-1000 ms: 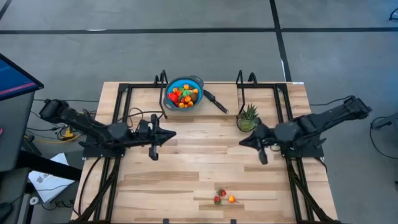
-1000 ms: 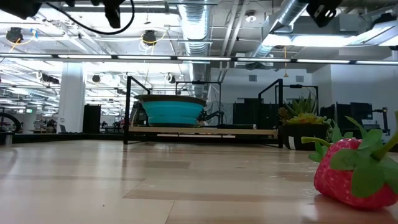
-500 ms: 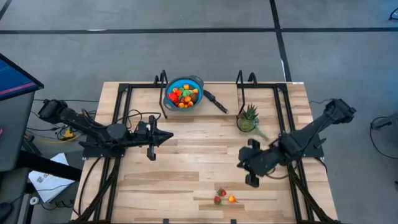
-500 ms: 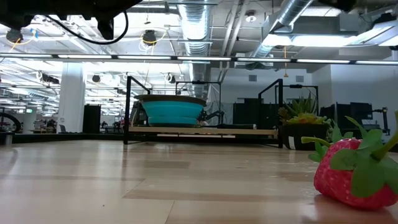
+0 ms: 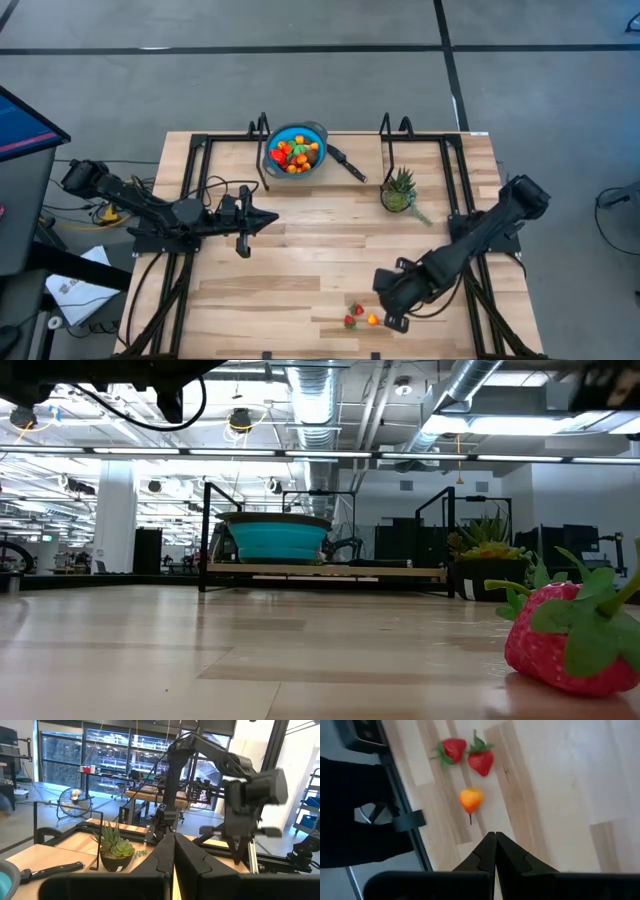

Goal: Pick & Place Fruit
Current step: Put the pear into the basket

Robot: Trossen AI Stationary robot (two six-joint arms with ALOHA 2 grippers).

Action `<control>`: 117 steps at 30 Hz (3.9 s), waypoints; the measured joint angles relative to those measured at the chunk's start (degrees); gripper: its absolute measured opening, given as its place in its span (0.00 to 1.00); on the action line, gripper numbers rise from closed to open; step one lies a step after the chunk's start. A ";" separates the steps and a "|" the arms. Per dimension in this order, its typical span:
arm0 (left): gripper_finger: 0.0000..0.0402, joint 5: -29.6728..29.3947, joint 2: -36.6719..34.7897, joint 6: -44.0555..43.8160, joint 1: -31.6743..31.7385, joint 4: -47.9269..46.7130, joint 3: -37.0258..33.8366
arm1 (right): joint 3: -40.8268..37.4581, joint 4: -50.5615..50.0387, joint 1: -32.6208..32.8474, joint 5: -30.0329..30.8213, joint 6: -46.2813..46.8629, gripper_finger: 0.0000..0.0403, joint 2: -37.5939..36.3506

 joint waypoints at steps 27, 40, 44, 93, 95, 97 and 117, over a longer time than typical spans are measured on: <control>0.00 0.17 0.04 0.00 0.00 -0.09 0.00 | -0.07 11.85 0.56 -4.39 -4.41 0.80 15.32; 0.00 0.05 0.04 0.00 0.00 -0.22 0.00 | -0.07 16.09 -0.04 -2.73 -5.74 0.78 17.01; 0.00 -0.09 0.04 0.00 0.00 -0.23 0.01 | -0.09 15.67 0.19 -2.80 -5.71 0.78 18.84; 0.00 0.02 0.04 0.02 0.00 -1.42 0.02 | -0.09 15.62 2.10 0.02 -5.29 0.65 18.98; 0.00 0.02 0.04 0.02 -0.02 -1.44 0.02 | -0.09 15.68 2.10 0.66 -5.29 0.63 18.98; 0.00 0.01 0.04 0.02 -0.01 -1.46 0.02 | -0.09 15.68 2.08 0.77 -5.28 0.60 18.96; 0.00 0.00 0.04 0.00 -0.02 -1.46 0.02 | -0.09 15.23 2.10 0.12 -5.73 0.22 18.81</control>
